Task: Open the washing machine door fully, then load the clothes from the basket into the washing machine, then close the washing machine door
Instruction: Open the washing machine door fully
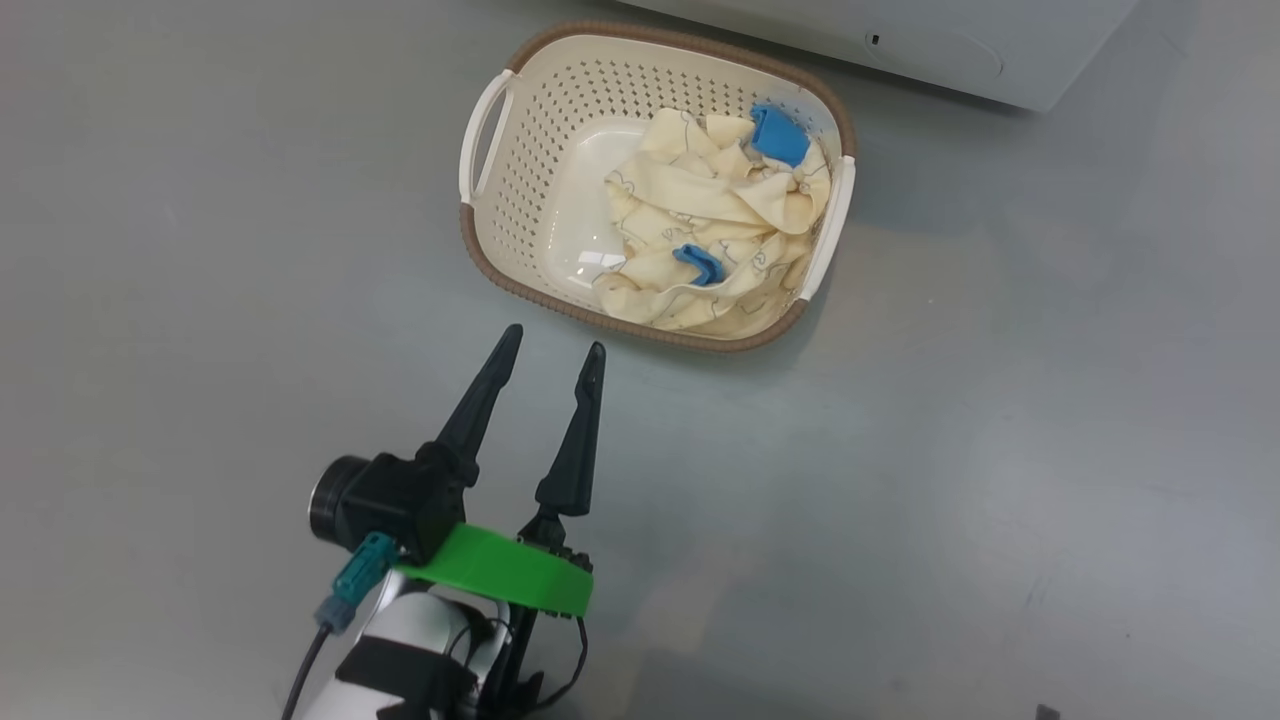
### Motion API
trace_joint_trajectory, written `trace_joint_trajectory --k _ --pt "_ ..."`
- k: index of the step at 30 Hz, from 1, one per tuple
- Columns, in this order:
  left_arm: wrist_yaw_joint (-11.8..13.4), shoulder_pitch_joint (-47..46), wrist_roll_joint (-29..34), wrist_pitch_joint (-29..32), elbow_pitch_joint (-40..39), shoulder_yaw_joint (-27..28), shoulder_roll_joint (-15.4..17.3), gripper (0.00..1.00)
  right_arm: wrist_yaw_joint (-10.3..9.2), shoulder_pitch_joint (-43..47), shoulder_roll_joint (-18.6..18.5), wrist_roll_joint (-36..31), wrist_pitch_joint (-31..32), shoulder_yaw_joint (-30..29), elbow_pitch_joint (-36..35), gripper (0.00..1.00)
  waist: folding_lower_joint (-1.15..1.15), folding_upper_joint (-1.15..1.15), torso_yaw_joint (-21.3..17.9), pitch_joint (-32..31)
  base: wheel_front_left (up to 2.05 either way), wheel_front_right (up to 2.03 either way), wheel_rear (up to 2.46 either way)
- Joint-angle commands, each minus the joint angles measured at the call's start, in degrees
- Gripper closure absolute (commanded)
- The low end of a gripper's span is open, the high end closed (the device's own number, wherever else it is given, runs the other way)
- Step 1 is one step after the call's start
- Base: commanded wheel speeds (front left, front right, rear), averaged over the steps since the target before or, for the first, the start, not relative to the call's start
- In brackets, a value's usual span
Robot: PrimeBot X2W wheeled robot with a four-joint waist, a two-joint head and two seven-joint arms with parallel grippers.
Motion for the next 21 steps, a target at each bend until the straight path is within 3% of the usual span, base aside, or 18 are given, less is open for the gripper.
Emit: trace_joint_trajectory --k 1,21 --pt "0.4 -1.1 -0.4 -0.6 -2.1 1.9 0.7 0.0 0.2 -2.8 1.2 -0.6 0.2 0.6 -1.4 1.0 0.0 0.0 0.1 0.4 0.0 0.0 0.0" --pt "0.5 -2.0 -0.6 -0.6 -2.1 2.2 0.7 0.0 0.2 -5.5 3.1 2.0 7.4 -0.1 5.8 1.0 0.0 0.0 0.2 1.3 0.0 0.0 0.0"
